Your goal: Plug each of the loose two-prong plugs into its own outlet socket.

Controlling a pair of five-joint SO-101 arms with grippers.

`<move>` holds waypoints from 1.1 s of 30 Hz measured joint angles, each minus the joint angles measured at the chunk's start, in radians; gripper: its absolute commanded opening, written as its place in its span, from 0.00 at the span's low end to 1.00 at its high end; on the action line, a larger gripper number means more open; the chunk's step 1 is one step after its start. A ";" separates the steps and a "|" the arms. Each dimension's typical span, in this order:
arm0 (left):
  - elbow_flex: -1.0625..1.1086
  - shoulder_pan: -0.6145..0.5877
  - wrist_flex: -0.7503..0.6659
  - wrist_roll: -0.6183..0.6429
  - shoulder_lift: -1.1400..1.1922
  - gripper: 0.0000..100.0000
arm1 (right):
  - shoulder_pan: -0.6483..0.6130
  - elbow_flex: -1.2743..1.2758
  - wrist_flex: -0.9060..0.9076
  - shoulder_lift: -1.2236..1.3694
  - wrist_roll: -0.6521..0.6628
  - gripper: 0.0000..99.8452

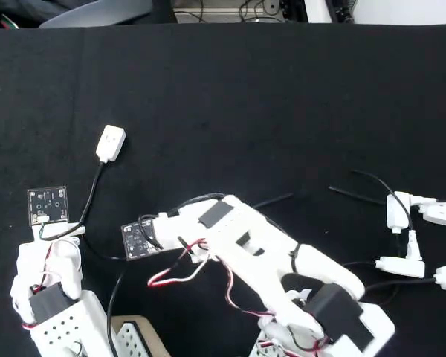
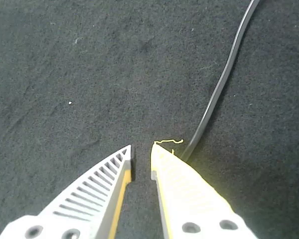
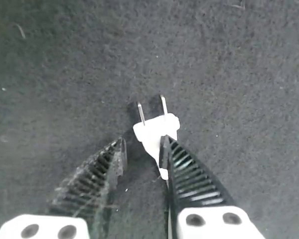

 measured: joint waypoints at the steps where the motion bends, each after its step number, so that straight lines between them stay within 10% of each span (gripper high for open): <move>1: 0.000 0.000 0.000 0.000 0.000 0.08 | 0.000 -0.015 0.011 0.015 0.000 0.11; 33: 0.000 0.000 0.000 0.000 0.000 0.08 | 0.003 -0.132 0.118 0.117 0.077 0.15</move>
